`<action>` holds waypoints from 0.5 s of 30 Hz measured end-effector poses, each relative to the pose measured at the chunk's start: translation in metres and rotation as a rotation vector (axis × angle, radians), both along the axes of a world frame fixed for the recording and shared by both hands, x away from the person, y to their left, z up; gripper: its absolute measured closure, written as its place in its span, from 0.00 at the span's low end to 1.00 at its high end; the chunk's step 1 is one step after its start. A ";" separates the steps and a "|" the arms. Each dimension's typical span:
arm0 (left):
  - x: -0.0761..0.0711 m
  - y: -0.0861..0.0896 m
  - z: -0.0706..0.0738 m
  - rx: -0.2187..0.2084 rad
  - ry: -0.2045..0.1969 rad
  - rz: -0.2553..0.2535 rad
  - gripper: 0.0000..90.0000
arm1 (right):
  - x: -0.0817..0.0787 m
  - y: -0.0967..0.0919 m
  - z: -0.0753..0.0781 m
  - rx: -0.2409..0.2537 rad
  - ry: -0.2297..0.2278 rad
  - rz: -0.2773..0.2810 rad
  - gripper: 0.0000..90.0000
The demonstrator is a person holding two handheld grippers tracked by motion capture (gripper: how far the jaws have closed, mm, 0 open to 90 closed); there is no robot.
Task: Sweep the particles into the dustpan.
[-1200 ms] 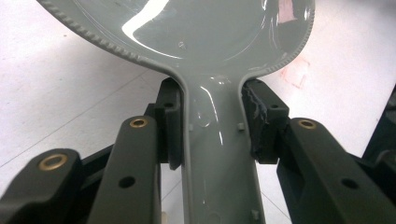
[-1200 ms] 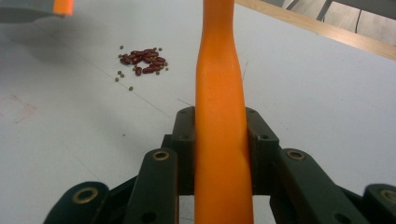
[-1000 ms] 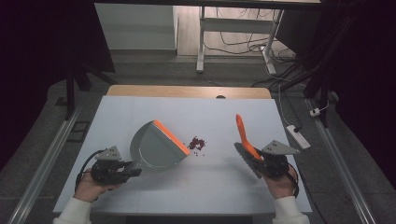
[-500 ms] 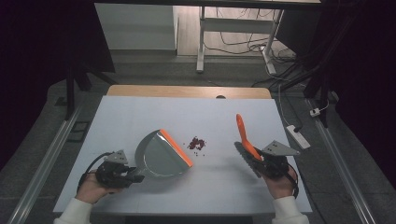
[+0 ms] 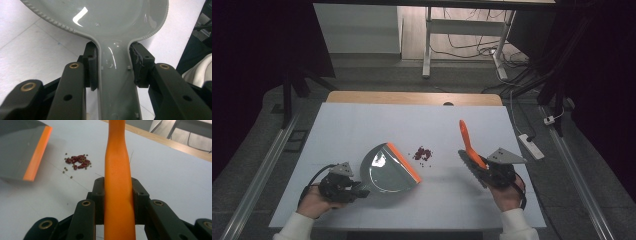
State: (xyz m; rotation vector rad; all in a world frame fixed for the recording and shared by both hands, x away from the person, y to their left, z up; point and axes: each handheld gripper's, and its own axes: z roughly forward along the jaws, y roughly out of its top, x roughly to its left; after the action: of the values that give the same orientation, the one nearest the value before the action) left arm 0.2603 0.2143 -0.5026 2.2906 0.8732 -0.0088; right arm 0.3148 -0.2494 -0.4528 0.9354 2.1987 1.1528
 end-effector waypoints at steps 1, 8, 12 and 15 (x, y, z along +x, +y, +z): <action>0.000 -0.001 -0.001 -0.001 0.003 -0.002 0.69 | 0.004 0.004 0.000 0.000 0.007 0.000 0.78; 0.001 -0.003 -0.003 -0.014 0.020 -0.018 0.69 | 0.035 0.043 0.012 -0.057 0.019 0.037 0.78; 0.003 -0.004 -0.005 -0.031 0.038 -0.020 0.69 | 0.055 0.066 0.018 -0.087 0.045 0.045 0.78; 0.003 -0.004 -0.006 -0.031 0.045 -0.016 0.69 | 0.069 0.082 0.018 -0.112 0.060 0.047 0.78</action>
State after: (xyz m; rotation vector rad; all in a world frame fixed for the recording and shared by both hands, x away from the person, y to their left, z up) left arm 0.2636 0.2099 -0.5090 2.2766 0.8718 -0.0804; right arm 0.3842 -0.1676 -0.4344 0.8866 2.3184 1.0233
